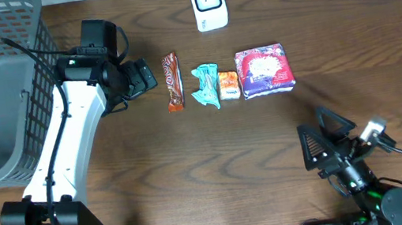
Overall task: Scan the item barcode
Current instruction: 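Swing the right gripper up and reach toward the purple-red pack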
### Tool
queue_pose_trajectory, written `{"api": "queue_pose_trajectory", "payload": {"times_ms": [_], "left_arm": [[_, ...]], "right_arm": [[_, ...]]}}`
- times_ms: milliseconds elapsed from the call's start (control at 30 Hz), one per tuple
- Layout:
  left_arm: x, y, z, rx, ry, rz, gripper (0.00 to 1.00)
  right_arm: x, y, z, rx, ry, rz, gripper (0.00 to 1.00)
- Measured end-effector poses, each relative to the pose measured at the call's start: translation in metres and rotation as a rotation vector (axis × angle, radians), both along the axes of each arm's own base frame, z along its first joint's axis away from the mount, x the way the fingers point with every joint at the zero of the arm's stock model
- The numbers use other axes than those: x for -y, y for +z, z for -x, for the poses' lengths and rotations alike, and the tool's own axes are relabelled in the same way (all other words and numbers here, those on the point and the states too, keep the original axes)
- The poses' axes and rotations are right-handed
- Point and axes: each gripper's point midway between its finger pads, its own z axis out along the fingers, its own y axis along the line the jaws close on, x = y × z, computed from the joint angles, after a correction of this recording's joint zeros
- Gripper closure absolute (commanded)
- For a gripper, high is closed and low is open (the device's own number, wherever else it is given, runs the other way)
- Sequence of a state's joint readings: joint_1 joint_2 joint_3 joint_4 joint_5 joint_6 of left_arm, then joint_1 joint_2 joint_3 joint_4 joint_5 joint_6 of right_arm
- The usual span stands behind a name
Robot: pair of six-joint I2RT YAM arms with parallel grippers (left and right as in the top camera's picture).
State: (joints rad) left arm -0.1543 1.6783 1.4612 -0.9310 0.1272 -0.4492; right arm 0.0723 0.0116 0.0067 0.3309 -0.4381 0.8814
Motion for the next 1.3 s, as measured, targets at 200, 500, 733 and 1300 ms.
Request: {"api": "queue_pose_trajectory", "payload": {"times_ms": [200, 500, 733, 1300], "left_arm": [[0.000, 0.000, 0.000, 0.000, 0.000, 0.000, 0.02], [0.000, 0.000, 0.000, 0.000, 0.000, 0.000, 0.02], [0.000, 0.000, 0.000, 0.000, 0.000, 0.000, 0.02], [0.000, 0.000, 0.000, -0.001, 0.000, 0.000, 0.02]], "right_arm": [[0.000, 0.001, 0.000, 0.001, 0.003, -0.009, 0.01], [0.000, 0.003, 0.001, 0.013, -0.004, 0.009, 0.01], [0.000, 0.024, 0.001, 0.073, -0.040, 0.110, 0.01], [-0.002, 0.019, -0.065, -0.322, -0.019, 0.598, 0.01]]}}
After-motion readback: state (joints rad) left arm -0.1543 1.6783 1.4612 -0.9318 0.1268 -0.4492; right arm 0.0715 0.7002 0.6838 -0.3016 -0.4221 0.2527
